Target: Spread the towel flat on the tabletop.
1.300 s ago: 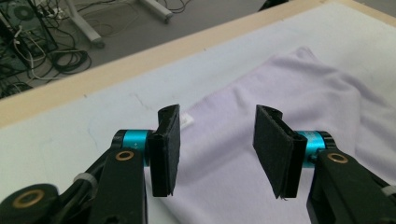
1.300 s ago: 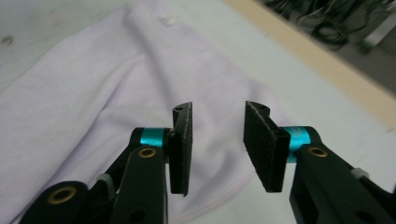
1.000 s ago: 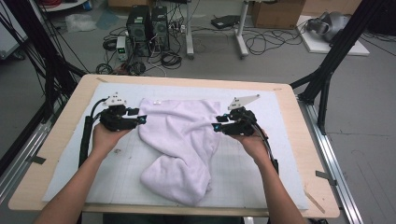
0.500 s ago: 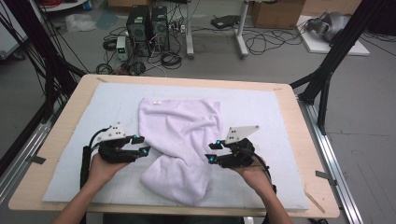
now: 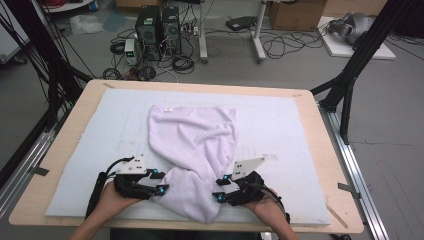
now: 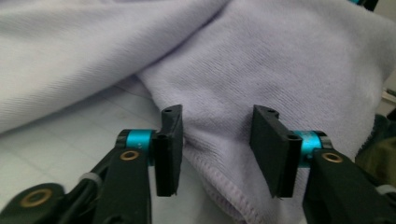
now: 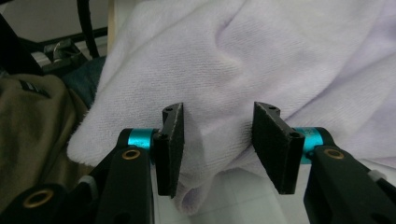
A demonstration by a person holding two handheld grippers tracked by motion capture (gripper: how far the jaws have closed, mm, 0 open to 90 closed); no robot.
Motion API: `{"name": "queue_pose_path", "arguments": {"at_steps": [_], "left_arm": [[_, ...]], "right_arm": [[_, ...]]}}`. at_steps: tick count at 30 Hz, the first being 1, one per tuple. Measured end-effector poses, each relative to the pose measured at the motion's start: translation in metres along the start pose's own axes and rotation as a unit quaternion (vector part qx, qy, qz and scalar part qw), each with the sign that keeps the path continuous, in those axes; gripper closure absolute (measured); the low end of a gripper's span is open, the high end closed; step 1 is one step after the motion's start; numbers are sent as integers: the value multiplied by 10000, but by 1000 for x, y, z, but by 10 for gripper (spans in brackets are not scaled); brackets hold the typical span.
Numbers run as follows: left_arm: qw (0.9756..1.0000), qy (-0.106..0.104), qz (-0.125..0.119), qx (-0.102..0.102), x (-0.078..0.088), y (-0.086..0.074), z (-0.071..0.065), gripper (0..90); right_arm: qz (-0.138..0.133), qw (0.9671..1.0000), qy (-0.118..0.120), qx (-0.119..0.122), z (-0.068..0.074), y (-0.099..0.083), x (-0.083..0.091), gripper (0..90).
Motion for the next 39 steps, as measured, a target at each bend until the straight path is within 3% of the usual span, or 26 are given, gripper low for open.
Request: {"name": "queue_pose_path", "arguments": {"at_steps": [2, 4, 5, 8, 12, 16, 19, 22, 25, 27, 29, 31, 34, 39], "left_arm": [[9999, -74, 133, -58, -6, -2, -3, 626], [9995, 16, 282, -118, -11, -3, -3, 733], [9996, 14, 284, -94, -11, -2, -3, 782], [9999, 110, 97, 30, -2, 4, 0, 810], [9994, 271, -121, 191, 19, 13, 8, 819], [9974, 503, -361, 360, 36, 28, 26, 824], [9948, 752, -489, 473, 36, 39, 42, 823], [9911, 1002, -516, 712, 28, 42, 64, 822], [9875, 1105, -465, 1026, 11, 39, 85, 821], [9857, 1220, -404, 1093, 0, 36, 95, 819], [9856, 1251, -313, 1095, -6, 32, 100, 810], [9843, 1304, -281, 1157, -7, 30, 104, 754], [9831, 1333, -418, 1182, 3, 31, 104, 652], [9849, 1358, -499, 956, 26, 33, 95, 578]], "right_arm": [[165, 9998, 28, 67, 1, -2, -7, 623], [261, 9995, 48, 182, 0, -3, -13, 727], [294, 9993, 94, 201, -1, -3, -14, 792], [242, 9995, 123, 147, -4, 2, -8, 836], [15, 9998, -131, 180, -14, 20, 15, 847], [-196, 9983, -493, 241, -37, 51, 38, 854], [-64, 9960, -815, 349, -60, 67, 38, 855], [102, 9950, -971, 226, -85, 69, 24, 855], [302, 9940, -1030, -186, -116, 57, 2, 854], [360, 9932, -974, -532, -132, 47, -11, 853], [418, 9924, -906, -714, -140, 39, -20, 845], [358, 9927, -855, -767, -141, 36, -24, 825], [208, 9934, -844, -743, -136, 40, -16, 717], [-250, 9945, -939, -403, -114, 55, 14, 671]]}}
Point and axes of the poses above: each handheld gripper's, and its own axes: x roughly backward along the jaws, y roughly out of its top, z roughly to its left, the point moved 9 cm from there along -x, roughly forward along the jaws, and after that the axes turned 1 degree about x, right-handed, at the moved point
